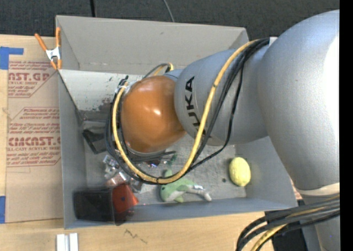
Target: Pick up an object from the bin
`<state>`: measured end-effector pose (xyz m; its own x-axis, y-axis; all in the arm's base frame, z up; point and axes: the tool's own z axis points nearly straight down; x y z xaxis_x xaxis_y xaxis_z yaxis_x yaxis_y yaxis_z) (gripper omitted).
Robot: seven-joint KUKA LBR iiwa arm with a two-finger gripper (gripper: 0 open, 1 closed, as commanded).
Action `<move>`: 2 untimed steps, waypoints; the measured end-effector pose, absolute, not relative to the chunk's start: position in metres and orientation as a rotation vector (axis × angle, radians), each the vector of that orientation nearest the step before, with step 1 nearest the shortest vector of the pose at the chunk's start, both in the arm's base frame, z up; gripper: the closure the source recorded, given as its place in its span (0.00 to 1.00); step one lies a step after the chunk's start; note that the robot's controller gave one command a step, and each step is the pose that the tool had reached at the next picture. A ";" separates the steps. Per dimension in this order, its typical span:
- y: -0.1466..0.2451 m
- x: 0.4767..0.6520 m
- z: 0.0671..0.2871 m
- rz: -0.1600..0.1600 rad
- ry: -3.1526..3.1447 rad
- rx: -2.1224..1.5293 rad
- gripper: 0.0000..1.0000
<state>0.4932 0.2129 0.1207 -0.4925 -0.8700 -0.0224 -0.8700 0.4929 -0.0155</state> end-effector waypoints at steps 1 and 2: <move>0.213 0.499 0.118 -0.005 2.705 -1.559 1.00; 0.232 0.511 0.090 -0.005 2.608 -1.728 0.00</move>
Offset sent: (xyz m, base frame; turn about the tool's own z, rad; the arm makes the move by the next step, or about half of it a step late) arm 0.0231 0.0284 -0.0507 -0.2129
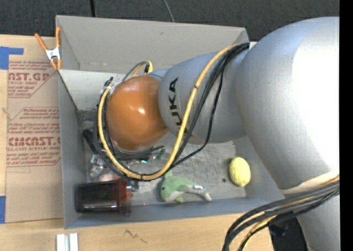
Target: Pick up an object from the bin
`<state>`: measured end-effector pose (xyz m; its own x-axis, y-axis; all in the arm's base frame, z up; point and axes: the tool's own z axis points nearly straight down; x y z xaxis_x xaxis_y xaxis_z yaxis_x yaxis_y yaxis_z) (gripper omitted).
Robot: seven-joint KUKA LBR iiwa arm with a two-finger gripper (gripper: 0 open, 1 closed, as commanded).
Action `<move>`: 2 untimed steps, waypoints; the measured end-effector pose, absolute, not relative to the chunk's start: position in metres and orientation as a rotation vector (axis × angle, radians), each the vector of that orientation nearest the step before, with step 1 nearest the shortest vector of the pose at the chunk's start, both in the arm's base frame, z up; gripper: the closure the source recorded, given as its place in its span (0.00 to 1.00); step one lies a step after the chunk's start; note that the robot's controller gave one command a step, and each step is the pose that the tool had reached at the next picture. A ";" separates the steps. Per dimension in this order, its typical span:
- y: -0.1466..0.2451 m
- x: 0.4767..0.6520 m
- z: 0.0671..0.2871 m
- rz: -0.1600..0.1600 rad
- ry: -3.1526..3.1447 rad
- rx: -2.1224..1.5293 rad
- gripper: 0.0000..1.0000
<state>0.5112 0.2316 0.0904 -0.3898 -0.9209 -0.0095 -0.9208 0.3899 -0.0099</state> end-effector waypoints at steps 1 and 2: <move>0.236 0.514 0.081 -0.003 2.544 -1.827 0.00; 0.212 0.487 0.122 -0.009 2.466 -1.904 1.00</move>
Offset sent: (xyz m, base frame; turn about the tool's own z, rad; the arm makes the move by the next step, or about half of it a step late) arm -0.0311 -0.0209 0.0279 -0.1498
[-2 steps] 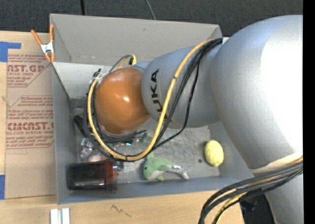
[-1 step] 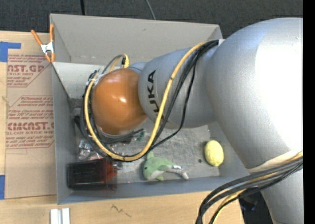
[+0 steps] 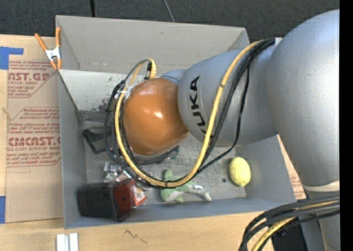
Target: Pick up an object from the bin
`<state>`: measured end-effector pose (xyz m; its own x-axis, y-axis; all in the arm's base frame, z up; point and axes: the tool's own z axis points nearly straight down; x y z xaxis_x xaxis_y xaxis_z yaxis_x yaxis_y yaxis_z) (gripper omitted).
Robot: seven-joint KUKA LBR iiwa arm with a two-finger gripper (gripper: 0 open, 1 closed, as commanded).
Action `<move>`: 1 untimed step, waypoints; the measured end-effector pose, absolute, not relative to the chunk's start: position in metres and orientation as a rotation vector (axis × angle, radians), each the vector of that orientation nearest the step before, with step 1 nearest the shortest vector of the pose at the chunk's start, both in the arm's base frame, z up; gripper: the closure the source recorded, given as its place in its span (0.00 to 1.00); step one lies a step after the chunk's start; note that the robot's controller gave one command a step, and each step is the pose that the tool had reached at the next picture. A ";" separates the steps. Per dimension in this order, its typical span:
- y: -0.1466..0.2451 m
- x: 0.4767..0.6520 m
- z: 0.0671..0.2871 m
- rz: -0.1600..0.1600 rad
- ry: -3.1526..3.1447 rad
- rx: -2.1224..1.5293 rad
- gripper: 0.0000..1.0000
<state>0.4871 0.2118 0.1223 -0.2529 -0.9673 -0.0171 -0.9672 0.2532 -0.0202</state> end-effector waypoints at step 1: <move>0.212 0.487 0.122 -0.009 2.466 -1.904 1.00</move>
Offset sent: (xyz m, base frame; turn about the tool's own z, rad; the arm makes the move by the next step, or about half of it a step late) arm -0.0031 0.0021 0.0762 0.0279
